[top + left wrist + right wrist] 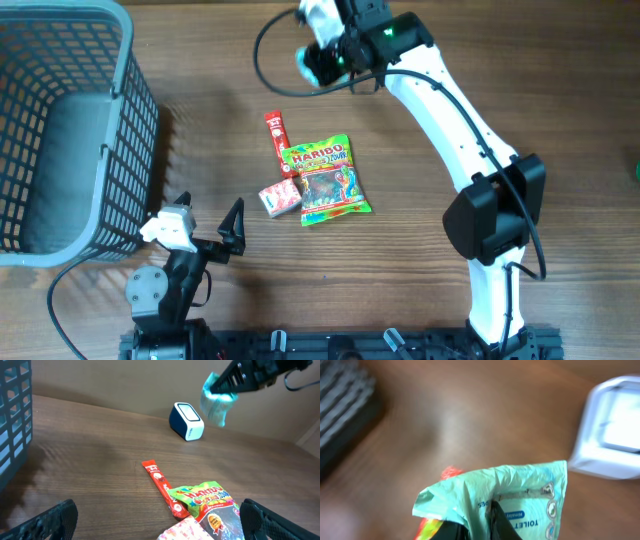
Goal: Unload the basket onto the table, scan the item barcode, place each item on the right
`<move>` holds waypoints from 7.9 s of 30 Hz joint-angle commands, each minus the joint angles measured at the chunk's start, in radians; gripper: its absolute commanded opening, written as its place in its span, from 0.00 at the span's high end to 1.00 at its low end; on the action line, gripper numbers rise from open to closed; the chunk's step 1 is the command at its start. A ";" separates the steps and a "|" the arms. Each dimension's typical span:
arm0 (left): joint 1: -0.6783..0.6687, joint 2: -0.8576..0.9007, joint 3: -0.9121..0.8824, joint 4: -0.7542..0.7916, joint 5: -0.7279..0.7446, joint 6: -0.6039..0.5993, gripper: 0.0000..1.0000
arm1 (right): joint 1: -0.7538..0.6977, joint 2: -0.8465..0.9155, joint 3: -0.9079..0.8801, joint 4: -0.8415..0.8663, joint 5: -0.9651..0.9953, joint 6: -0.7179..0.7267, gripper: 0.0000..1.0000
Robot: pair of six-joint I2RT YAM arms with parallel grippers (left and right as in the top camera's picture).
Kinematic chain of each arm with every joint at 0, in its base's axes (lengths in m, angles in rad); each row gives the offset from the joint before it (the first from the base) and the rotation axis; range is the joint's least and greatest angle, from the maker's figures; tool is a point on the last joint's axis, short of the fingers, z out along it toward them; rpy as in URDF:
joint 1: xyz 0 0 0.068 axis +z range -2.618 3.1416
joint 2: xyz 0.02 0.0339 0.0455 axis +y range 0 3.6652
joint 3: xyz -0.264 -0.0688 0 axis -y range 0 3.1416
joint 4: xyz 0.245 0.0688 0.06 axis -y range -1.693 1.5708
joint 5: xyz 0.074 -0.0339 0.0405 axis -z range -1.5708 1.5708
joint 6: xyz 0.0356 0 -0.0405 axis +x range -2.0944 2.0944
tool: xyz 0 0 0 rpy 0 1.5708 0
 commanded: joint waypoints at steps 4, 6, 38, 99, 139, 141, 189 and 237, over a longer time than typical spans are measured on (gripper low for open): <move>0.005 -0.001 -0.003 -0.002 -0.006 0.016 0.00 | -0.011 0.124 0.011 0.245 0.270 0.073 0.96; 0.005 -0.001 -0.003 -0.002 -0.005 0.016 0.00 | -0.011 0.162 0.011 0.329 0.322 0.044 0.96; 0.005 -0.001 -0.003 -0.002 -0.005 0.016 0.00 | -0.494 -0.020 0.115 -0.465 0.775 0.427 0.96; 0.005 -0.001 -0.003 -0.002 -0.005 0.016 0.00 | 0.327 -0.068 -0.600 -0.112 0.481 0.537 0.00; 0.005 -0.001 -0.003 -0.002 -0.005 0.016 0.00 | -0.107 -0.055 -0.374 -0.299 -1.424 -0.554 0.96; 0.005 -0.001 -0.003 -0.002 -0.005 0.016 0.00 | -0.105 -0.055 -0.375 -0.193 -1.423 -0.221 0.96; 0.005 -0.001 -0.003 -0.002 -0.005 0.016 0.00 | -0.348 -0.176 -0.585 0.000 -0.204 0.118 0.10; 0.005 -0.001 -0.003 -0.002 -0.005 0.016 0.00 | -0.329 -0.207 -0.408 -0.159 -0.828 0.540 0.96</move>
